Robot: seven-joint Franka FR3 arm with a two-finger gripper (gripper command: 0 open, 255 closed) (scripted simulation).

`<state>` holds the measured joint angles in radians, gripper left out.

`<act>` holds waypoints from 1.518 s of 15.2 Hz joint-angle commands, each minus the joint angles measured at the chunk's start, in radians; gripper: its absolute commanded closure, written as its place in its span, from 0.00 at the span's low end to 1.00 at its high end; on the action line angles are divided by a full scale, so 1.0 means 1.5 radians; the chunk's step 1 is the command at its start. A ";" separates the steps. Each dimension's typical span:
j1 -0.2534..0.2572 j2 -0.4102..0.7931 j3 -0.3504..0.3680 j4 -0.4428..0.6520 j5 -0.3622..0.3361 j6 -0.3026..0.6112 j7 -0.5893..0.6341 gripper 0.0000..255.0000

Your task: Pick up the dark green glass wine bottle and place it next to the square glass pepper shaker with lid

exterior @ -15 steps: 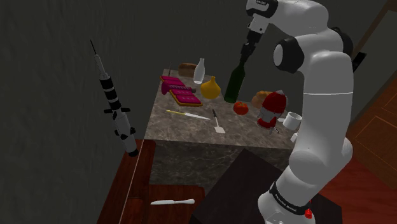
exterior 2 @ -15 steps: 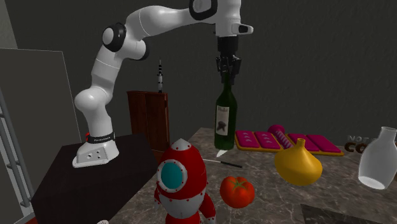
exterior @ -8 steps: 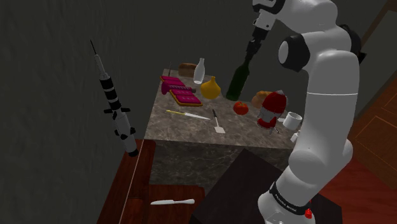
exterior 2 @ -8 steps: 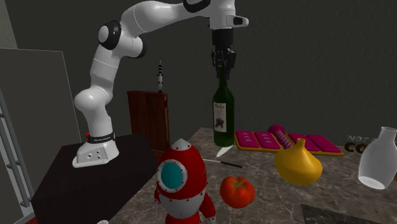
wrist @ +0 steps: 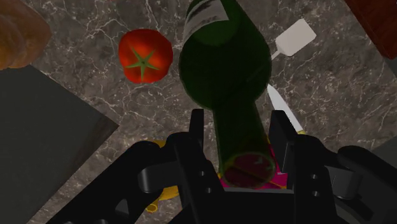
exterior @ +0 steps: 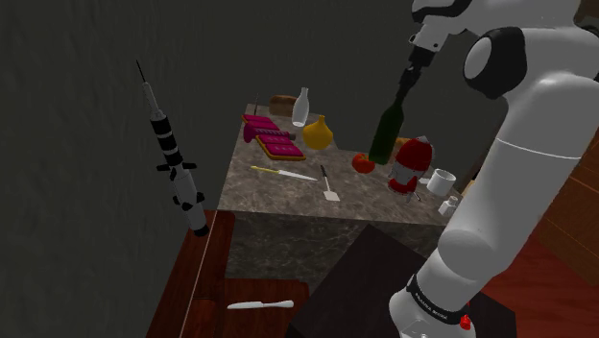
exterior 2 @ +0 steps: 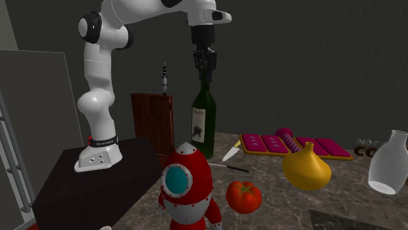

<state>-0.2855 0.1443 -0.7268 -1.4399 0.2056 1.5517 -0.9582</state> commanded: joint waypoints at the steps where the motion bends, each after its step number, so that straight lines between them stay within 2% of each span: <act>1: 0.005 -0.047 -0.006 -0.052 -0.030 0.015 -0.009 1.00; 10: -0.027 -0.192 -0.036 -0.173 -0.131 0.024 -0.068 1.00; 21: -0.094 -0.295 -0.099 -0.221 -0.218 -0.002 -0.185 1.00; 23: -0.096 -0.301 -0.098 -0.243 -0.222 0.016 -0.183 1.00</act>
<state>-0.4249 -0.2973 -0.8747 -1.7886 -0.1195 1.5677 -1.2303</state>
